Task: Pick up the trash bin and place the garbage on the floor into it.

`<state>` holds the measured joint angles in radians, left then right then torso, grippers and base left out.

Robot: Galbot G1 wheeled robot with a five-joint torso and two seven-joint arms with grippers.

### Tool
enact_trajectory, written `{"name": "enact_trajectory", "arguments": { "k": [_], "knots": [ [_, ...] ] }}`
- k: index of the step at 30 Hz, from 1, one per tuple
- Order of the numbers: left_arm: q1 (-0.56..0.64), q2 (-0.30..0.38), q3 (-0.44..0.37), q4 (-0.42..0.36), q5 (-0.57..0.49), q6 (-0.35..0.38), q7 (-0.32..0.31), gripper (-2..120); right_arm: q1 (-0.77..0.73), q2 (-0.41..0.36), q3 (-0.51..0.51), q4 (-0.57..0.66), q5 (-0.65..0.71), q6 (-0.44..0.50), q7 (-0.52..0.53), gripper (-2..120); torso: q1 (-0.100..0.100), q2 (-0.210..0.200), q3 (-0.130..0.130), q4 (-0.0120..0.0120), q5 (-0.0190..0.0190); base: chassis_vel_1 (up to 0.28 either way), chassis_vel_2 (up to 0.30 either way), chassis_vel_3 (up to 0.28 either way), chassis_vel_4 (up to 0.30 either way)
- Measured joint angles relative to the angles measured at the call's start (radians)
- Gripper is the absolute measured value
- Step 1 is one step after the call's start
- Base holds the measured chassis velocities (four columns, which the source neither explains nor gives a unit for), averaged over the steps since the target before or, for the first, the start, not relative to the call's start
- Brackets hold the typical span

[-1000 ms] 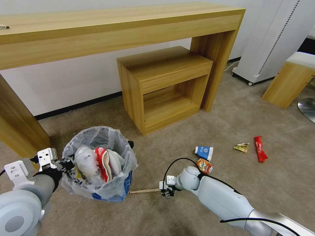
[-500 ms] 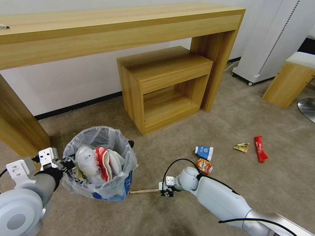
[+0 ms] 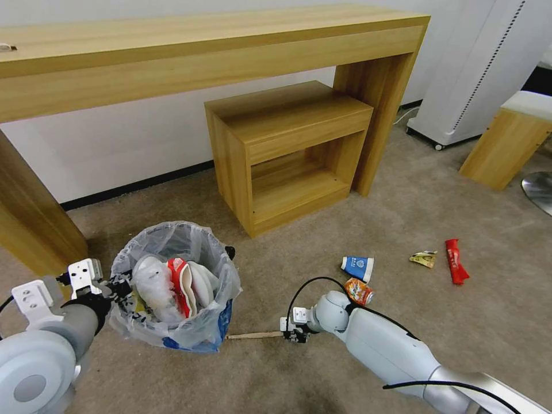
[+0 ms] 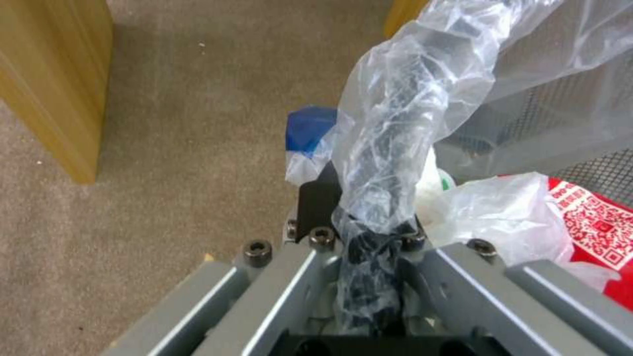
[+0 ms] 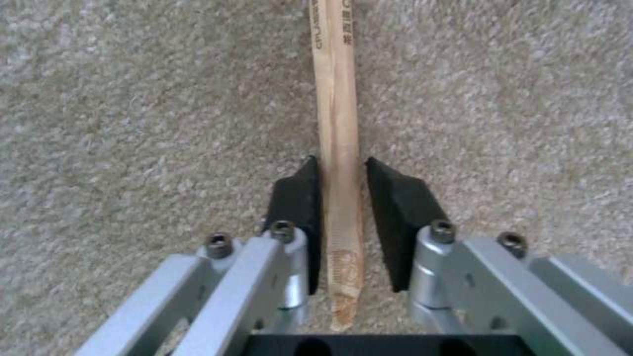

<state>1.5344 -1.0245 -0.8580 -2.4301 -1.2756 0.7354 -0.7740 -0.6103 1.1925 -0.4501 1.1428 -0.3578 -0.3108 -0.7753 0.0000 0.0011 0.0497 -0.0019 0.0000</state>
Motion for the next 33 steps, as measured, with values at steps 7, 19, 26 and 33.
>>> {"name": "enact_trajectory", "arguments": {
  "k": [7,19,26,33],
  "knots": [
    [0.002,-0.001,0.000,-0.002,0.001,0.000,0.000,1,0.003,-0.004,0.007,0.003,0.000,0.003,-0.001,0,0.000,0.000,0.000,0.0000,0.0000,0.000,0.000,0.000,0.000],
    [0.004,-0.002,-0.001,-0.004,0.003,0.000,0.002,1,0.006,-0.007,0.030,0.014,0.009,0.005,0.014,0,0.000,0.000,0.000,0.0000,0.0000,0.000,0.000,0.000,0.000],
    [0.005,0.002,0.003,0.001,0.004,0.000,0.003,1,0.001,-0.061,0.092,0.111,0.061,0.005,0.031,0,0.000,0.000,0.000,0.0000,0.0001,0.000,0.000,0.000,0.000],
    [0.008,0.003,0.024,0.007,0.015,0.000,0.010,1,-0.027,-0.144,0.211,0.266,0.240,0.122,0.054,0,0.000,0.000,0.000,-0.0001,0.0000,0.000,0.000,0.000,0.000]
  ]
}}
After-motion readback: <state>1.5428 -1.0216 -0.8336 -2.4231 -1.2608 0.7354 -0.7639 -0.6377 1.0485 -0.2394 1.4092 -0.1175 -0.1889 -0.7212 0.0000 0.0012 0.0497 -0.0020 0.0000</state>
